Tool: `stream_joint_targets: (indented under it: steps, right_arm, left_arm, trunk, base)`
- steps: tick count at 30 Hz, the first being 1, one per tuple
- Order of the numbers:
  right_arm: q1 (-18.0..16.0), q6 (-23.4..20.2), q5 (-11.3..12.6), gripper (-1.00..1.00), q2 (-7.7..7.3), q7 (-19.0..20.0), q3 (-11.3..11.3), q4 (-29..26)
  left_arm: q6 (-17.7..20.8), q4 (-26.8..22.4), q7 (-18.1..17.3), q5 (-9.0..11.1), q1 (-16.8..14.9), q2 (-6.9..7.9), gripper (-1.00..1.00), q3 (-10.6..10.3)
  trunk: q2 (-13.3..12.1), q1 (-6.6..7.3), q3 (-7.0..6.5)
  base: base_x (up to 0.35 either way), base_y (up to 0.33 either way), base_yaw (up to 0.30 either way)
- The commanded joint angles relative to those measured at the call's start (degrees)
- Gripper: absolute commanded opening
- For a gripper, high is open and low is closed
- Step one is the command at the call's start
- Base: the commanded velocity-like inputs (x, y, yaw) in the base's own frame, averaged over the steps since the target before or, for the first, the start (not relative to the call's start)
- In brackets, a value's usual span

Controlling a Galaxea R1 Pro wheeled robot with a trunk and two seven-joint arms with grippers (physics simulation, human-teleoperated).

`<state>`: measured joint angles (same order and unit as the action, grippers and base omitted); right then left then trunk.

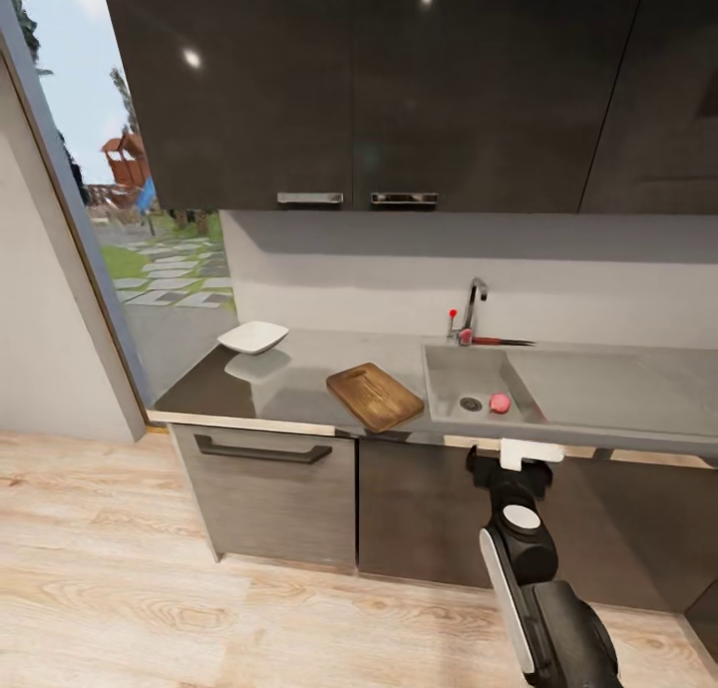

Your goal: In the kitchen, take the Vidalia onion out of the sink, dice it on the chopping board with the paring knife, put the diced onion into the bowl on the countertop, then place both the paring knife and the chopping board into the sink.

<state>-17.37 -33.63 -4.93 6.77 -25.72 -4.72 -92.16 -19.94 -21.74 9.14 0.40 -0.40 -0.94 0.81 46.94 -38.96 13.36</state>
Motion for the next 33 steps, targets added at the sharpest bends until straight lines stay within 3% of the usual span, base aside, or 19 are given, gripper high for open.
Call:
stream_joint_targets:
  steps: [1,16,25,30,33]
  right_arm:
    - [-0.78,-1.13,-0.51,1.0,0.1,-0.03,-0.06,-0.04]
    - [-10.36,-9.2,-0.44,1.0,0.33,-0.03,-0.1,-0.01]
    - [-19.36,-16.38,-0.57,1.0,1.53,0.04,-0.13,0.52]
    - [-25.57,-18.98,-0.6,1.0,3.08,0.13,-1.97,2.77]
    - [-28.89,-19.42,-0.6,1.0,3.23,0.17,-2.46,5.68]
  left_arm:
    - [-0.19,0.03,0.09,0.04,-0.03,-0.02,1.0,0.07]
    - [-0.19,0.03,0.09,0.04,-0.03,-0.02,1.0,0.07]
    - [-0.19,0.03,0.09,0.04,-0.03,-0.02,1.0,0.07]
    - [-0.19,0.03,0.09,0.04,-0.03,-0.02,1.0,0.07]
    - [-0.19,0.01,0.09,0.04,-0.03,-0.02,1.0,0.07]
  trunk:
    - [-0.36,0.22,-0.1]
    - [-6.37,3.51,-2.8]
    - [-9.98,5.49,-4.41]
    - [-11.99,6.59,-5.31]
    - [-13.19,7.25,-5.85]
  base:
    - [0.0,0.0,0.0]
    - [0.0,0.0,0.0]
    - [0.0,0.0,0.0]
    - [0.0,0.0,0.0]
    - [0.0,0.0,0.0]
